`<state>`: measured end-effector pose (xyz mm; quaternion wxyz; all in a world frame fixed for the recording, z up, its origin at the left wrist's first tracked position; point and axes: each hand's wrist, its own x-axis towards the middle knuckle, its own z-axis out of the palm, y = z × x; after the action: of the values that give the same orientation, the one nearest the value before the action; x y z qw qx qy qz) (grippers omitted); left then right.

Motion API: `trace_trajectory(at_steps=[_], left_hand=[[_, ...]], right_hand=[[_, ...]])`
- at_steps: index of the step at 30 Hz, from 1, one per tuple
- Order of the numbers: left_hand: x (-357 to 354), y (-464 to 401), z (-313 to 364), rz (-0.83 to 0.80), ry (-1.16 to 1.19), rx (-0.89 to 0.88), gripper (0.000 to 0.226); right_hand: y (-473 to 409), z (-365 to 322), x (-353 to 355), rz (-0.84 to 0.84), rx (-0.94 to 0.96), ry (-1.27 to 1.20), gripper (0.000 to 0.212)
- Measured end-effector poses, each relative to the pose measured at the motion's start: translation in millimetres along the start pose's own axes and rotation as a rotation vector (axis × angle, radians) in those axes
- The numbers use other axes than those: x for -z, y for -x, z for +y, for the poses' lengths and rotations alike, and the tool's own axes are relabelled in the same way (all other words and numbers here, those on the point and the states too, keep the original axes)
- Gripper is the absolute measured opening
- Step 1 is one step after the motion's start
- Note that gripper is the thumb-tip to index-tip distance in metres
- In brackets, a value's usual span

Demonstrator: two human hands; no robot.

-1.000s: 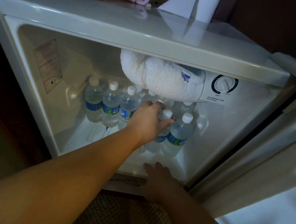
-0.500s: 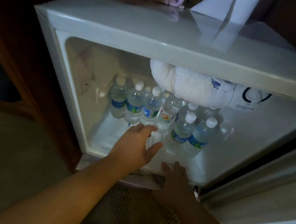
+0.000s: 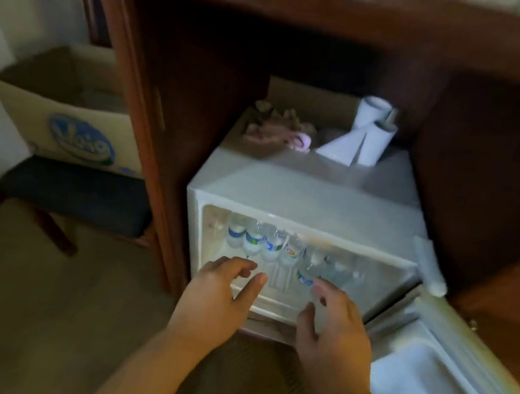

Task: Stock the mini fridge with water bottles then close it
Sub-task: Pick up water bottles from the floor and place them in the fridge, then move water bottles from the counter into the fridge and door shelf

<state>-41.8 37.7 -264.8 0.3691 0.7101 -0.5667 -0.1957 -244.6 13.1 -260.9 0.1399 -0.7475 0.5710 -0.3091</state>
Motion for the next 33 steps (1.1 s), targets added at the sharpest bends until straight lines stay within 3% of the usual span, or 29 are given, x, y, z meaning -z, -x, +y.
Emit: trace_trajectory(at_steps=[4, 8, 13, 16, 24, 33], left_hand=[[101.6, 9.6, 115.8, 0.042, 0.033, -0.111, 0.044], [200.6, 5.1, 228.9, 0.095, 0.020, -0.212, 0.045], [298.3, -26.7, 344.7, 0.102, -0.024, -0.237, 0.046], [328.0, -44.1, 386.6, 0.114, -0.025, -0.232, 0.048], [343.5, -66.5, 411.1, 0.178, -0.084, -0.104, 0.048], [382.0, -147.6, 413.3, 0.125, -0.296, -0.144, 0.044]], right_hand=[[-14.2, -91.2, 129.2, 0.218, 0.131, -0.051, 0.039], [-41.4, -159.4, 242.7, 0.303, 0.205, -0.029, 0.046], [-96.7, -217.8, 364.7, 0.107, 0.068, 0.048, 0.068], [-127.0, -233.0, 410.2, 0.042, 0.070, 0.097, 0.068], [-180.9, -255.5, 439.6, -0.160, 0.146, 0.234, 0.062], [-273.5, -304.0, 373.9, -0.334, 0.084, 0.179, 0.056]])
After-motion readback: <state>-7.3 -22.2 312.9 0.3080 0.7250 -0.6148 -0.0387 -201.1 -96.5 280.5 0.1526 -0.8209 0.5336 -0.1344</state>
